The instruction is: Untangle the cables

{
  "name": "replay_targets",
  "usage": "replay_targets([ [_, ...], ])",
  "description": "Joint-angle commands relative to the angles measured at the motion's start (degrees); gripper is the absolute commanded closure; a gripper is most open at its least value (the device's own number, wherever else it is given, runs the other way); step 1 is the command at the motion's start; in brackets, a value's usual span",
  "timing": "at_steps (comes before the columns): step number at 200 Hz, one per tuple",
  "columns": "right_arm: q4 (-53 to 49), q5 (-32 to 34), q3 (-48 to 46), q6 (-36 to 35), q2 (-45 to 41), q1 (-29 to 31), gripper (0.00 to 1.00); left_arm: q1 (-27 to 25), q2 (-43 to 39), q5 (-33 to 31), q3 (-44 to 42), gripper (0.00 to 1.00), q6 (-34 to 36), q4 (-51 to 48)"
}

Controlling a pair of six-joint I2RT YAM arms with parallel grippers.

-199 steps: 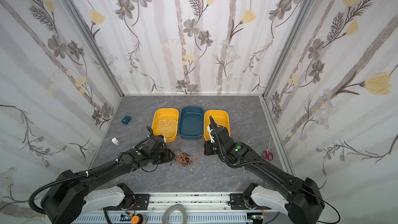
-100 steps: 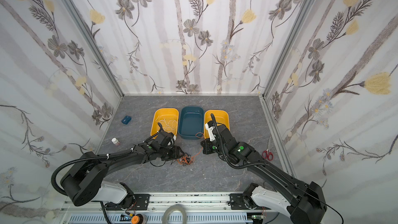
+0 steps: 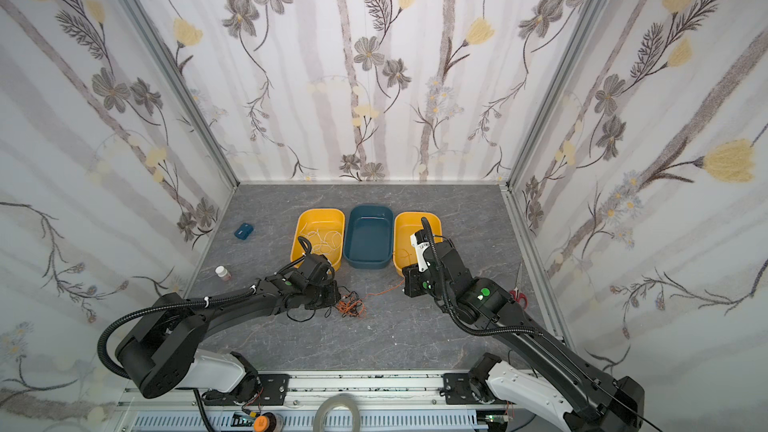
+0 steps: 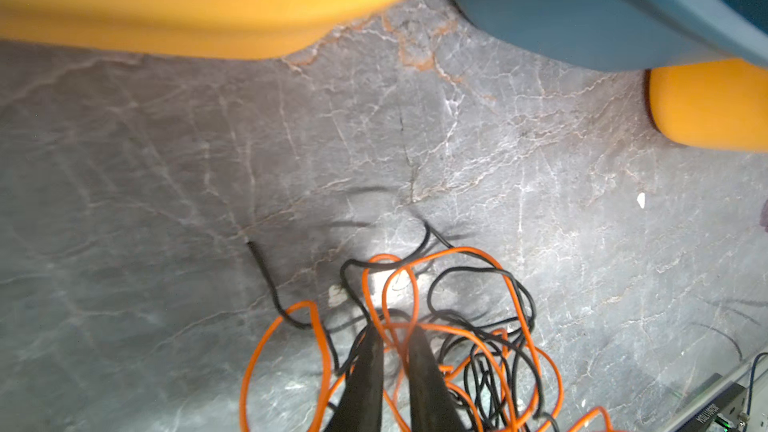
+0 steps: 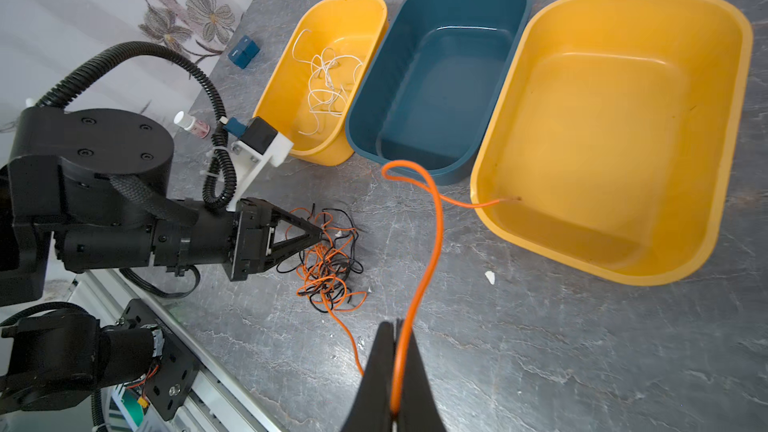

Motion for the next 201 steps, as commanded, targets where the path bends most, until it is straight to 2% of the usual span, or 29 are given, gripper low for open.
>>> replay_targets([
  [1,-3.8,4.3,1.0,-1.7,-1.4,-1.2,1.0,0.6,-1.3,-1.9,-0.6,0.87,-0.3,-1.9],
  [75,-9.8,8.7,2.9,-2.1,-6.3,-8.3,1.0,3.3,-7.9,-3.2,-4.7,0.95,-0.2,-4.8],
  [123,-11.7,10.8,5.1,-2.8,-7.1,-9.3,1.0,5.2,-12.3,-2.9,-6.4,0.99,0.0,-6.6],
  [142,-10.6,6.4,5.5,-3.5,-6.8,-9.4,1.0,5.2,-13.4,-0.3,-6.5,0.9,0.6,-4.8],
  [164,-6.9,-0.1,4.3,-2.8,-5.8,-9.3,1.0,5.2,-13.3,6.4,-5.9,0.78,1.9,-0.3],
  [201,-1.5,-5.0,-0.4,0.3,-3.7,-9.2,1.0,4.0,-12.0,12.1,-2.5,0.6,3.8,2.1],
])
